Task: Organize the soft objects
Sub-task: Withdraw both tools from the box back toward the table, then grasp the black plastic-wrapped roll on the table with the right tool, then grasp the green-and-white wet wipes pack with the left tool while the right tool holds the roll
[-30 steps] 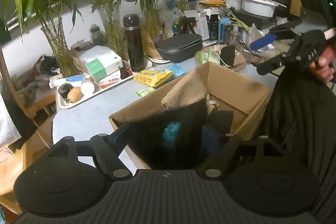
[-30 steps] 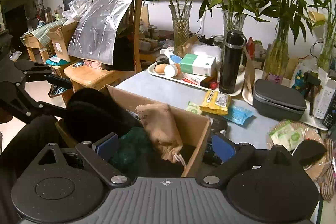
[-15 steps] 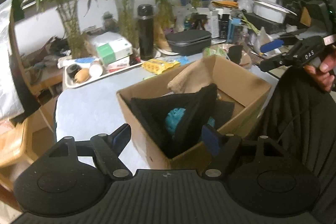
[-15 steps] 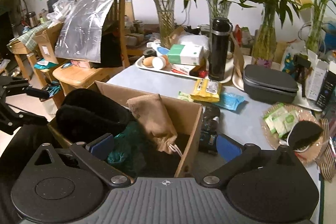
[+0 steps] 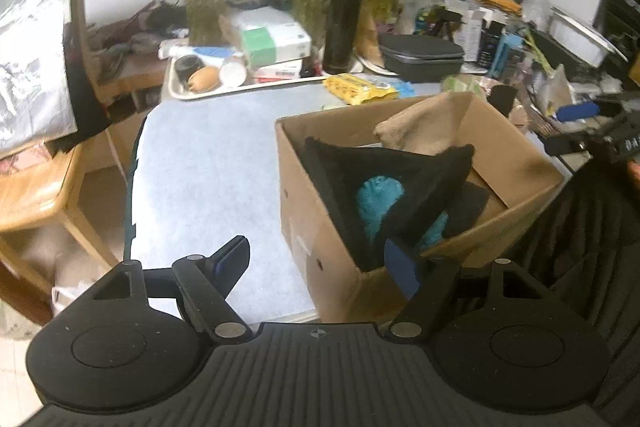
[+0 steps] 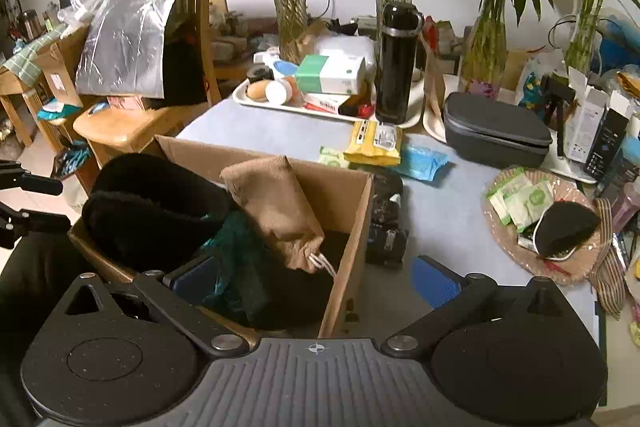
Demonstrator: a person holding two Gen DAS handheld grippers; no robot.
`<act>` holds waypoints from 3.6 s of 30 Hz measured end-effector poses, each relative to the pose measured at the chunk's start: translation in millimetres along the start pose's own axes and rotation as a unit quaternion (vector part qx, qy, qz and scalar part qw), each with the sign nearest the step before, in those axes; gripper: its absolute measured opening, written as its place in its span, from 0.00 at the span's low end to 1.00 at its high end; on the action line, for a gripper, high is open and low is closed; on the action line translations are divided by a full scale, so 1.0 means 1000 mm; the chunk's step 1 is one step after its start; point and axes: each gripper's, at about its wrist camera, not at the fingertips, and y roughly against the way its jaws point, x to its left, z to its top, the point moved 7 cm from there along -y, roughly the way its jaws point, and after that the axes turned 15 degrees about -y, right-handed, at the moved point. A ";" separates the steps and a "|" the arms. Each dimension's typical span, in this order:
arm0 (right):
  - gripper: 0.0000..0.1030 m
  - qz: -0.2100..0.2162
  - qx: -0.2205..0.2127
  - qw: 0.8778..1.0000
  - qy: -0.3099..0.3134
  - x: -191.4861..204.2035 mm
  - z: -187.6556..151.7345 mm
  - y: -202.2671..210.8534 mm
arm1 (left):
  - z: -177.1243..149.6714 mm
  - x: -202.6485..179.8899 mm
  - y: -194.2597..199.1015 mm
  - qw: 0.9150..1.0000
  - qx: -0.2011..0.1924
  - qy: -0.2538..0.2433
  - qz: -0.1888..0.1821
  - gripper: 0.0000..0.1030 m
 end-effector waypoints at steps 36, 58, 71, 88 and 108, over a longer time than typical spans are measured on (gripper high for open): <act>1.00 -0.032 -0.038 0.994 -0.094 -0.055 0.072 -0.040 | 0.081 0.058 -0.038 0.995 -0.097 0.024 0.010 0.72; 0.91 -0.032 0.008 0.994 -0.104 -0.095 0.090 -0.154 | 0.091 0.076 -0.090 0.995 -0.096 0.021 -0.019 0.72; 0.74 -0.024 0.088 0.993 -0.079 -0.096 0.089 -0.229 | 0.089 0.095 -0.112 0.996 -0.077 0.038 -0.021 0.72; 0.46 -0.038 0.171 0.980 -0.090 -0.100 0.073 -0.288 | 0.124 0.104 -0.117 0.997 -0.061 0.038 -0.006 0.71; 0.45 -0.049 0.067 0.992 -0.092 -0.108 0.103 -0.201 | 0.179 0.037 -0.189 0.991 0.134 0.011 -0.017 0.72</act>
